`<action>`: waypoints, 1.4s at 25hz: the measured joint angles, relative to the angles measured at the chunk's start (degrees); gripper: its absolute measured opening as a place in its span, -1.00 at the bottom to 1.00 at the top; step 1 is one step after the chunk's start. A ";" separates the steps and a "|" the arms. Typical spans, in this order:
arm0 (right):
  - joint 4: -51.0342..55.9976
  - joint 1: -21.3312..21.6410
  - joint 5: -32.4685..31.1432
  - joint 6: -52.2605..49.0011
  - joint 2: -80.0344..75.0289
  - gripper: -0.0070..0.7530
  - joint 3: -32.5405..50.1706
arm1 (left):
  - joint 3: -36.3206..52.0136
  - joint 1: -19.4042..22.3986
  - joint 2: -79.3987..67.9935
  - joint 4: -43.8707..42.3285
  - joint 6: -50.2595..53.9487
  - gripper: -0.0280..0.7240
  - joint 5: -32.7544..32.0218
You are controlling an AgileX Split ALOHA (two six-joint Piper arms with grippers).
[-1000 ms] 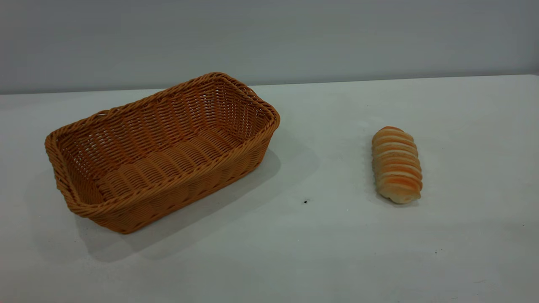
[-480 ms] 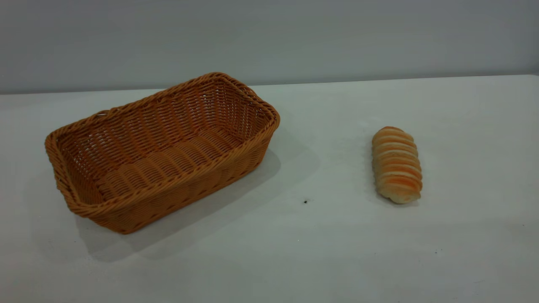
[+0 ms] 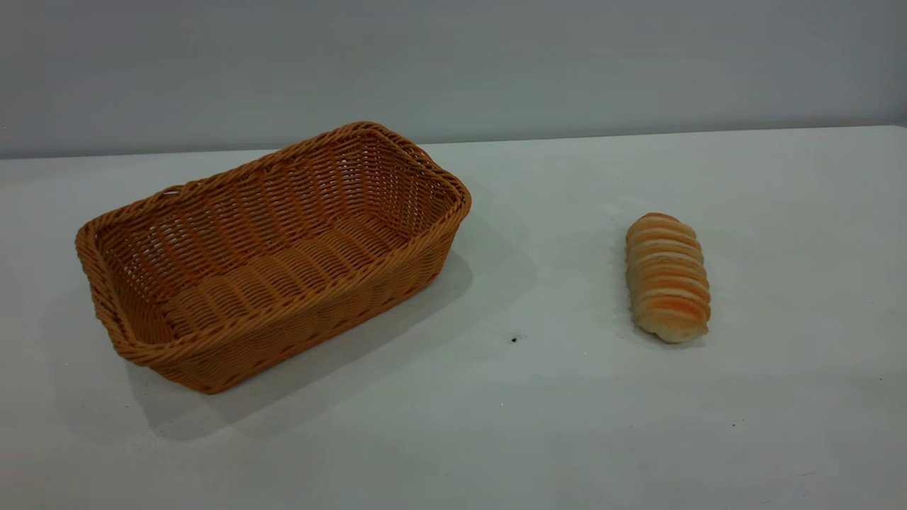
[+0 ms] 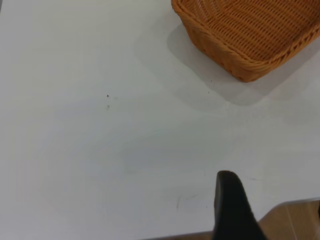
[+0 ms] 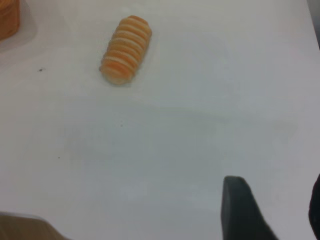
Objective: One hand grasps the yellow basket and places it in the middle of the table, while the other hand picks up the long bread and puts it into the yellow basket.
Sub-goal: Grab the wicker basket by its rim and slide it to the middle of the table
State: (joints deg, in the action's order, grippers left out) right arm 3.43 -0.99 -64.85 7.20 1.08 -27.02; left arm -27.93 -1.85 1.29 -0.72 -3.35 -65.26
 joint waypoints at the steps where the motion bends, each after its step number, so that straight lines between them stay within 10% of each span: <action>1: 0.00 0.00 0.00 0.00 0.00 0.01 0.00 | 0.00 0.00 0.00 0.00 0.00 0.33 0.00; 12: 0.00 0.00 0.50 0.97 0.00 0.01 -0.51 | -0.48 0.00 0.00 -0.31 1.52 0.33 1.02; 20: 7.36 0.00 11.89 5.95 -9.60 0.01 -1.29 | -1.06 0.00 -11.91 -0.35 6.23 0.33 5.52; 35: 14.23 0.00 23.63 12.61 -25.52 0.01 -1.29 | -1.76 0.00 -65.90 -0.18 19.83 0.33 37.15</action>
State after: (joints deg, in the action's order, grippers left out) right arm 17.66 -0.99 -41.22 19.81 -24.44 -28.31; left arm -29.68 -1.85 -64.61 -0.90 16.49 -28.11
